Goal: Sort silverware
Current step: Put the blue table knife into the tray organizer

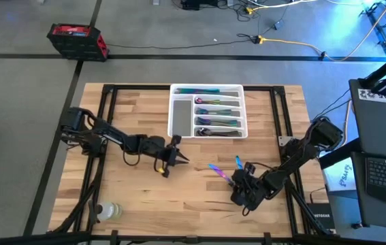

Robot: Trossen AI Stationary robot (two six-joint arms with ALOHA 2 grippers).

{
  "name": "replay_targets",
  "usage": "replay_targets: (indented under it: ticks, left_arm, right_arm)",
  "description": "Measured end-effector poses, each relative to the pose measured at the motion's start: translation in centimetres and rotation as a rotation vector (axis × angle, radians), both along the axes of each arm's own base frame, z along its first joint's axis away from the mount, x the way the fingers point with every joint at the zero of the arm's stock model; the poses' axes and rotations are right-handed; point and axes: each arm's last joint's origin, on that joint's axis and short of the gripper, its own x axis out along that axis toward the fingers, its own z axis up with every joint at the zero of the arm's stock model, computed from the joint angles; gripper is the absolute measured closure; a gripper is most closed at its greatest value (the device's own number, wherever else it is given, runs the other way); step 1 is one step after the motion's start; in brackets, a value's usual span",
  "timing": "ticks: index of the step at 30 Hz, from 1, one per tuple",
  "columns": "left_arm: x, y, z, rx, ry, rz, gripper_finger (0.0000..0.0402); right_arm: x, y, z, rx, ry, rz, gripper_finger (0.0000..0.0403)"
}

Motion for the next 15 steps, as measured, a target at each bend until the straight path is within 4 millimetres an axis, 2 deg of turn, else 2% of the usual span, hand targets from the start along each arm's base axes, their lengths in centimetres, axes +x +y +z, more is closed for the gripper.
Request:
replay_targets:
  ticks: [7, 11, 15]
  left_arm:
    - [0.1, -2.8, -0.1, 0.0, -0.001, 0.054, 0.0357]
    - [-0.1, -3.7, -0.1, -0.019, 0.002, 0.094, 0.0356]
    - [-0.3, -4.4, -0.2, -0.037, 0.011, 0.101, 0.0356]
  right_arm:
    - [0.5, 0.1, -0.3, -0.019, -0.016, 0.042, 0.0323]
    - [0.7, 0.0, -0.5, -0.043, -0.012, 0.058, 0.0363]
    - [1.7, -0.6, -0.4, -0.048, -0.006, 0.105, 0.0388]
